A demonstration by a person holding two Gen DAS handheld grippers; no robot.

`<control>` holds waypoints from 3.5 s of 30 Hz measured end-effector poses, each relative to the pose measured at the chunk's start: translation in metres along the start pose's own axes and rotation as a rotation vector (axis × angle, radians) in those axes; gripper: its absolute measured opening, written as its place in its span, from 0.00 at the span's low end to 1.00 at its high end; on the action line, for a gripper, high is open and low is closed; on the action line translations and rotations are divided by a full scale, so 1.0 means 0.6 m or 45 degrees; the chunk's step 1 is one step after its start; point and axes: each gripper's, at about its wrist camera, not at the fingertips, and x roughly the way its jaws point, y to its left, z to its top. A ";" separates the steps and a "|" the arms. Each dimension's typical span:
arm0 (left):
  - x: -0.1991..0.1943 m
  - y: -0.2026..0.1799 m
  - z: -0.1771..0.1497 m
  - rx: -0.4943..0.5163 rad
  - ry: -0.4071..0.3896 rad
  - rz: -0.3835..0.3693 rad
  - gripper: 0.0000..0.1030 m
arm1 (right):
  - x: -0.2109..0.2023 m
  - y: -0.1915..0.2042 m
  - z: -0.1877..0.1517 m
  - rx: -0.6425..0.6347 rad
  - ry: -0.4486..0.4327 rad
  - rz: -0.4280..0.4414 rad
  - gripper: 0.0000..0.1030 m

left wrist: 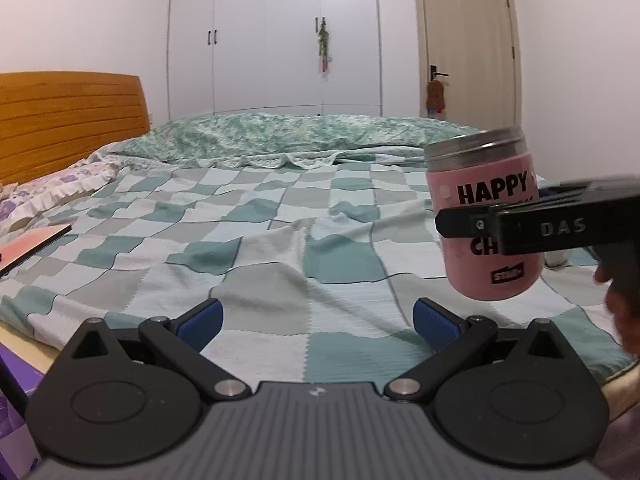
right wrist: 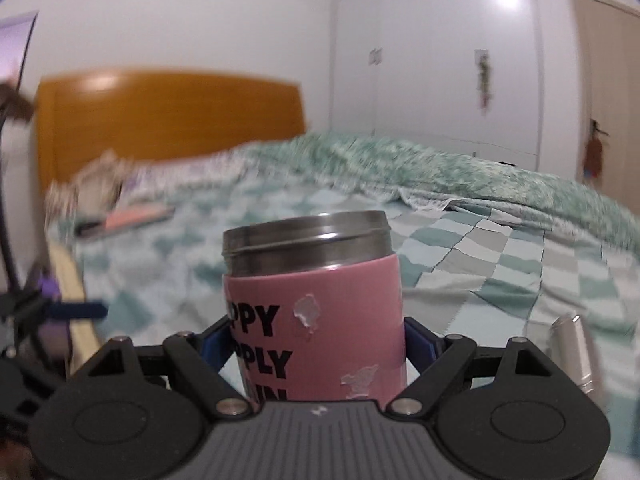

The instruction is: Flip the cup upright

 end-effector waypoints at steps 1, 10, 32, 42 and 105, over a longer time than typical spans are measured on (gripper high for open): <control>0.003 0.005 -0.001 -0.003 0.006 0.007 1.00 | 0.010 -0.002 -0.008 0.033 -0.035 -0.010 0.83; 0.022 0.024 -0.021 -0.019 0.023 0.028 1.00 | 0.105 0.008 -0.052 0.133 -0.082 -0.059 0.83; -0.003 0.007 -0.031 0.013 0.036 0.046 1.00 | 0.075 0.037 -0.071 0.086 0.068 -0.089 0.89; -0.084 -0.067 -0.017 0.046 -0.088 -0.025 1.00 | -0.099 0.013 -0.068 0.058 -0.131 -0.141 1.00; -0.136 -0.238 -0.133 0.092 -0.331 -0.087 1.00 | -0.387 -0.094 -0.298 0.120 -0.288 -0.597 1.00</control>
